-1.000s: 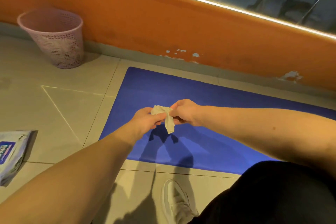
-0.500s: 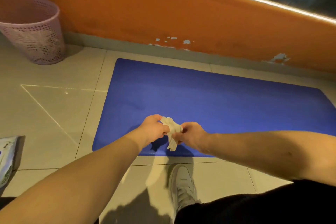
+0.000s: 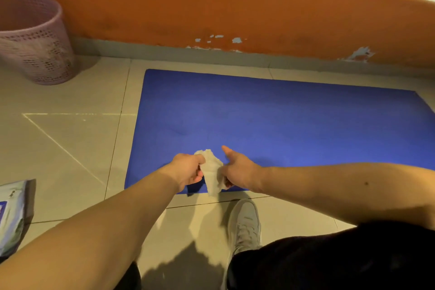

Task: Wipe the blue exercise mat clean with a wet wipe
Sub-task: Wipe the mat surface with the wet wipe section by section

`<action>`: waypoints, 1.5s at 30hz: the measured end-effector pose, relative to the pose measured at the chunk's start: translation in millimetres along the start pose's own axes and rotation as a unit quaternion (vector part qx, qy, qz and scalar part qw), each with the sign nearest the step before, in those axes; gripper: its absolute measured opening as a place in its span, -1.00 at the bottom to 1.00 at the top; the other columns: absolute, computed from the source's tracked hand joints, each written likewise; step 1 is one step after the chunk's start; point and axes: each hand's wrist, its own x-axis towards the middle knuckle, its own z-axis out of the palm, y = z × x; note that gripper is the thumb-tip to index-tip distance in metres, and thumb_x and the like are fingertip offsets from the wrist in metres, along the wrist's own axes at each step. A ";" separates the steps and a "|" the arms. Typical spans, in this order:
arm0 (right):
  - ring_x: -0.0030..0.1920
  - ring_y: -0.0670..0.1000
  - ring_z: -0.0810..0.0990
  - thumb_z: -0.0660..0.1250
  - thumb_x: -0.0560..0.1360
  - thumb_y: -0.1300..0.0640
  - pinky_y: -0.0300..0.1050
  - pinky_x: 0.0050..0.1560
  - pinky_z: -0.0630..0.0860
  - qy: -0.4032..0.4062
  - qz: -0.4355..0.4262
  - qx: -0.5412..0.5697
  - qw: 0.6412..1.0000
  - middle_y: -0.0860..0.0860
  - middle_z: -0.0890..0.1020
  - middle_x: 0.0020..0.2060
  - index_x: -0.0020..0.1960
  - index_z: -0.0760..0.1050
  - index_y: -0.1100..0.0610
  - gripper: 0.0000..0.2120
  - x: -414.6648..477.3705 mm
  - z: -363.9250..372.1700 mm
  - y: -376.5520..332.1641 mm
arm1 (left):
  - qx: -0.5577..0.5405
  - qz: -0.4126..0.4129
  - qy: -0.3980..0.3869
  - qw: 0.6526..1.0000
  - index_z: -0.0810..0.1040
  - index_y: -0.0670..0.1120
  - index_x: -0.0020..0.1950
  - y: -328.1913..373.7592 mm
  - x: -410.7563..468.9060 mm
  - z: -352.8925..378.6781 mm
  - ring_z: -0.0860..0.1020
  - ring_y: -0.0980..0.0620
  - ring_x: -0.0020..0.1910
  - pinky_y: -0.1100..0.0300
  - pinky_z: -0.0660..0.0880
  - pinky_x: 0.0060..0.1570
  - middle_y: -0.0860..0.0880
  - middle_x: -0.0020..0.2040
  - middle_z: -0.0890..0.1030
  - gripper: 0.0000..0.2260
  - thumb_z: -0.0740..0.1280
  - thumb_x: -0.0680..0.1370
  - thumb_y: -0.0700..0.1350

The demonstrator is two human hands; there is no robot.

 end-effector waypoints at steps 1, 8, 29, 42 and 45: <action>-0.20 0.07 0.53 0.18 0.62 0.33 -0.11 -0.13 0.62 -0.007 -0.034 -0.019 0.999 0.06 0.53 0.01 0.58 -0.09 -0.23 -0.24 0.8 0.8 -1.8 | -0.003 -0.008 0.001 1.000 0.53 -0.21 -0.05 0.1 0.5 -2.1 0.44 0.02 -0.39 0.21 0.47 -0.34 -0.08 -0.34 0.49 -0.92 0.32 0.58 -0.20; -0.18 -0.13 0.56 0.10 0.65 0.34 -0.29 0.03 0.56 -0.003 -0.209 -0.089 0.974 -0.07 0.63 -0.15 0.55 0.35 -0.05 -0.46 8.9 2.7 -8.9 | -0.029 -0.075 0.020 0.997 0.54 -0.14 -0.14 -1.3 3.0 -13.7 0.42 0.07 -0.44 0.25 0.45 -0.38 -0.04 -0.37 0.49 -0.86 0.28 0.61 -0.20; -0.10 0.09 0.66 0.51 0.49 0.32 0.06 0.12 0.66 0.018 -0.050 0.087 0.995 0.14 0.67 -0.15 -0.13 0.61 0.18 -0.90 82.8 -17.3 28.6 | 0.187 0.162 0.040 0.968 0.60 -0.18 -0.12 -19.9 53.6 -5.8 0.53 0.07 -0.34 0.25 0.49 -0.24 -0.02 -0.31 0.63 -0.92 0.38 0.58 -0.25; -0.18 0.17 0.51 0.29 0.65 -0.03 -0.02 -0.33 0.37 0.282 -0.037 -0.235 0.930 0.02 0.55 -0.18 -0.07 0.43 0.07 -0.79 206.4 -75.2 89.3 | 0.495 0.177 0.143 0.838 0.54 -0.14 0.22 -24.9 167.4 -6.4 0.43 -0.21 0.25 -0.01 0.42 0.24 -0.16 0.25 0.47 -0.71 0.42 0.54 -0.10; -0.10 0.20 0.51 0.20 0.64 0.20 0.04 -0.22 0.47 0.262 -0.102 -0.268 0.922 0.06 0.55 -0.12 -0.07 0.44 0.12 -0.88 213.7 -56.3 104.8 | 0.579 0.162 0.161 0.783 0.37 -0.08 0.46 -13.8 182.3 -13.5 0.23 -0.18 0.43 -0.06 0.36 0.33 -0.09 0.49 0.27 -0.41 0.46 0.50 0.07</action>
